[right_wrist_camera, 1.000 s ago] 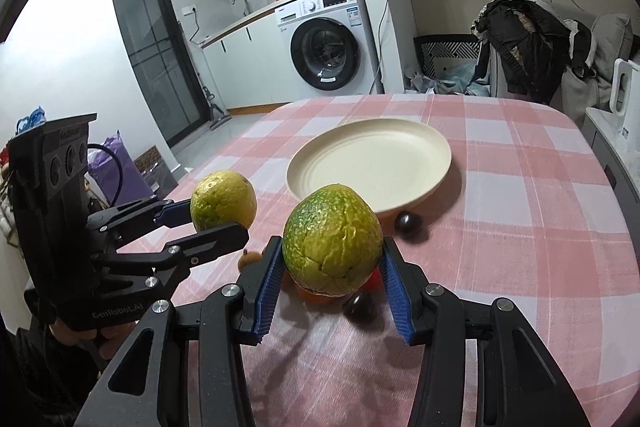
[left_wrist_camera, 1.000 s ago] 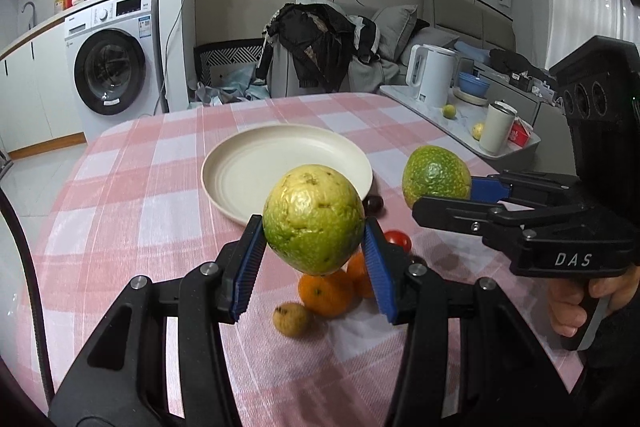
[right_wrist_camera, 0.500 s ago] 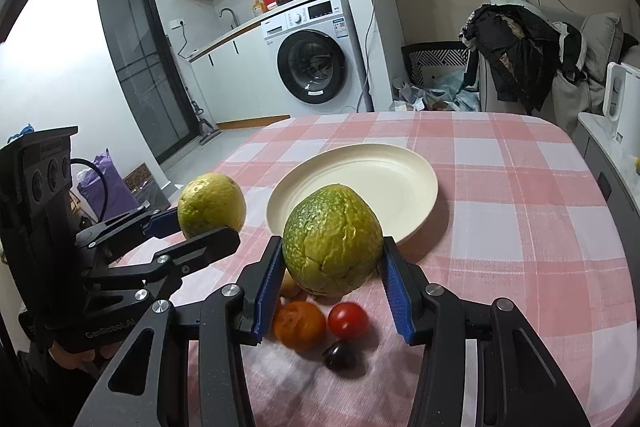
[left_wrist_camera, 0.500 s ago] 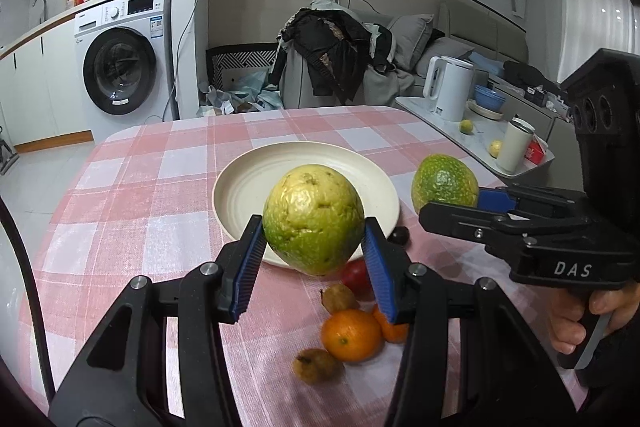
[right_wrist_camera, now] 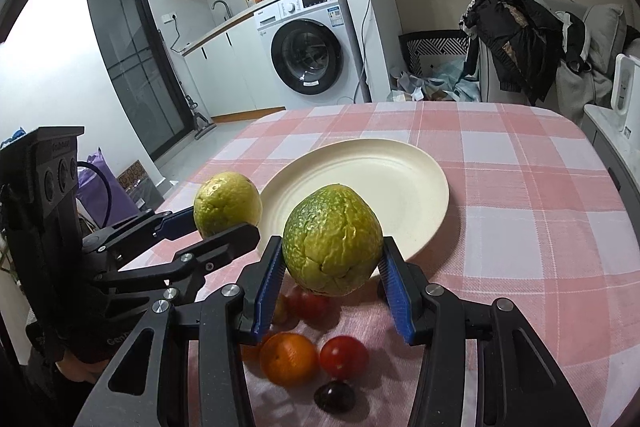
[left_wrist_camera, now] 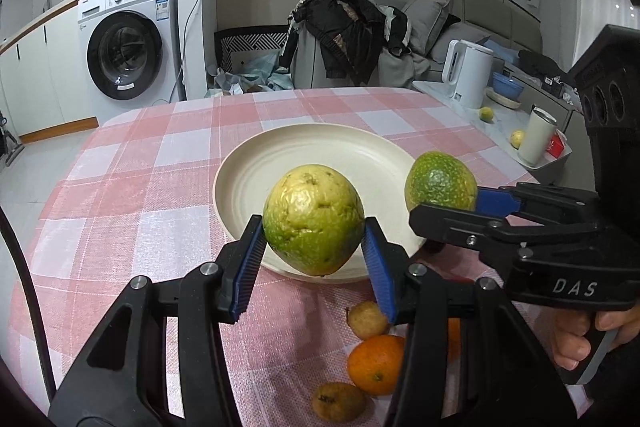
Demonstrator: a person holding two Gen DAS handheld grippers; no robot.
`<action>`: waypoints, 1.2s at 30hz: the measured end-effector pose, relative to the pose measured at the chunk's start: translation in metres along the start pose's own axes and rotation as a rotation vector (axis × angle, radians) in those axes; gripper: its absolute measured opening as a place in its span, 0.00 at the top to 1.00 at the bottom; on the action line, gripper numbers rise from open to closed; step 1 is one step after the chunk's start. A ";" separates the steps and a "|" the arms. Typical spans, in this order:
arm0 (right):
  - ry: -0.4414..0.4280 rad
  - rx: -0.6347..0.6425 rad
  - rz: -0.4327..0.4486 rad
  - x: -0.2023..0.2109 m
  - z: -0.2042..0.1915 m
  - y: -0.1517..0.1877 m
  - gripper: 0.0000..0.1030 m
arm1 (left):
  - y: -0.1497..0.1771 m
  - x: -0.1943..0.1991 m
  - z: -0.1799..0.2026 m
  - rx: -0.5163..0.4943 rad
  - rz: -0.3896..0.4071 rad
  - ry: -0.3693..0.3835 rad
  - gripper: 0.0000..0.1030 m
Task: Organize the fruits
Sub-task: 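Carry both fruits onto the cream plate and open both tools to release them, then pull both open tools back from the plate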
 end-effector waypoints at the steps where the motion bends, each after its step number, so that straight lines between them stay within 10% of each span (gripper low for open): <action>1: 0.003 -0.009 -0.006 -0.004 0.002 -0.001 0.53 | 0.000 -0.003 0.000 0.000 -0.005 -0.002 0.55; 25: 0.078 0.001 -0.074 -0.042 0.015 -0.002 0.53 | 0.004 -0.015 -0.014 0.037 -0.021 -0.036 0.55; 29: 0.093 0.007 -0.070 -0.040 0.015 -0.002 0.50 | 0.006 -0.006 -0.018 0.054 -0.015 -0.029 0.38; 36: 0.120 0.017 -0.036 -0.016 0.015 -0.001 0.09 | 0.009 0.033 -0.026 0.086 0.045 -0.016 0.15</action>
Point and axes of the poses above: each gripper's, at about its wrist camera, not at the fingertips, and x roughly against the way its jaws point, z to its right, y to its underside, the point moved 2 cm from there along -x, roughly the way its jaws point, and after that the axes turned 4 degrees about -y, right-handed, at the moved point
